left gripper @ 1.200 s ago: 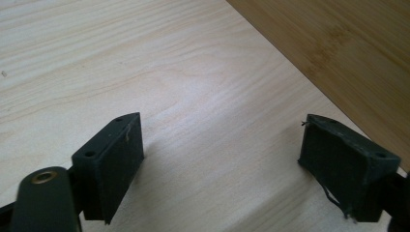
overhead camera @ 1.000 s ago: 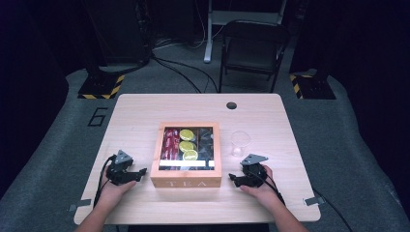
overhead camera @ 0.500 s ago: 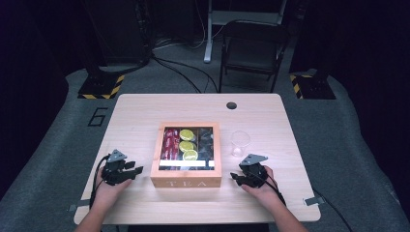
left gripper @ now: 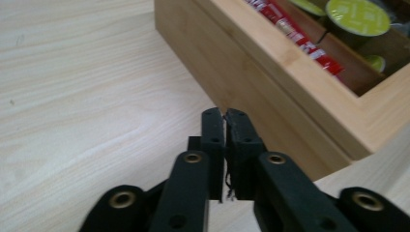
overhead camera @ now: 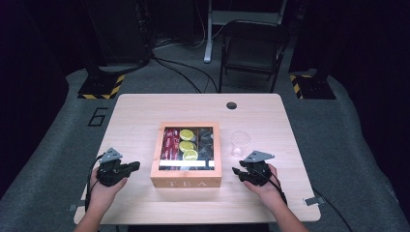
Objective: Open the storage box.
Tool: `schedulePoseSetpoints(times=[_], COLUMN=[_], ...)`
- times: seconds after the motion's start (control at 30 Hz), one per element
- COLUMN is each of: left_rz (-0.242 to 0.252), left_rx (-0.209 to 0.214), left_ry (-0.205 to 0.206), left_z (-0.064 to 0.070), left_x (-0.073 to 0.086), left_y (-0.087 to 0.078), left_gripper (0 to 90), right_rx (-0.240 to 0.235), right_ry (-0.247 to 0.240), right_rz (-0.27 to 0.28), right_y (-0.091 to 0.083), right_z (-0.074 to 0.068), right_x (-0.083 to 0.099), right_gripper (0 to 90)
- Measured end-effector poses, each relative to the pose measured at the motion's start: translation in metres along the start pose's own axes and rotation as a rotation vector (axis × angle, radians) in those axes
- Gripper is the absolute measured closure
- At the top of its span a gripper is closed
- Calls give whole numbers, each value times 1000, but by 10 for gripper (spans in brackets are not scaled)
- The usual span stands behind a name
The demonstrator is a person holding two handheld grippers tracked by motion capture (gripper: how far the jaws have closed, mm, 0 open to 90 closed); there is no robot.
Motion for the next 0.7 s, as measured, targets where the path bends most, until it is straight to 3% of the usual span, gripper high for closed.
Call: schedulePoseSetpoints(times=[0.17, 0.2, 0.23, 0.3, 0.4, 0.53, 0.7], left_rz=[-7, -18, -18, -39, -47, -46, -57], left_rx=[15, 20, 20, 22, 37, 63, 98], left_ry=[34, 65, 65, 107, 129, 140, 125], left_z=[9, 15, 15, 20, 28, 36, 46], left_x=[-9, -10, -10, -9, -6, 1, 13], left_y=[-5, -6, -6, -10, -16, -20, -14], left_gripper=[898, 898, 898, 898, 898, 897, 897], right_rx=[-14, -18, -18, -15, -16, -15, -20], right_ry=[-11, -19, -19, -21, -22, -15, 0], right_rz=[6, 15, 15, 19, 24, 39, 54], right_y=[-3, -4, -4, -4, -5, -7, -10], right_z=[-6, -8, -8, -9, -9, -8, -7], right_x=[-6, -9, -9, -10, -12, -14, -17], right_gripper=[591, 591, 591, 591, 590, 589, 592])
Point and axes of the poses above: each handheld gripper's, and its own axes: y roughly forward along the jaws, x roughly out of its underside, z roughly to its right, the point moved 8 cm from there along y, roughly forward along the jaws, and after that the axes turned 5 degrees about z, right-handed, at the moved point
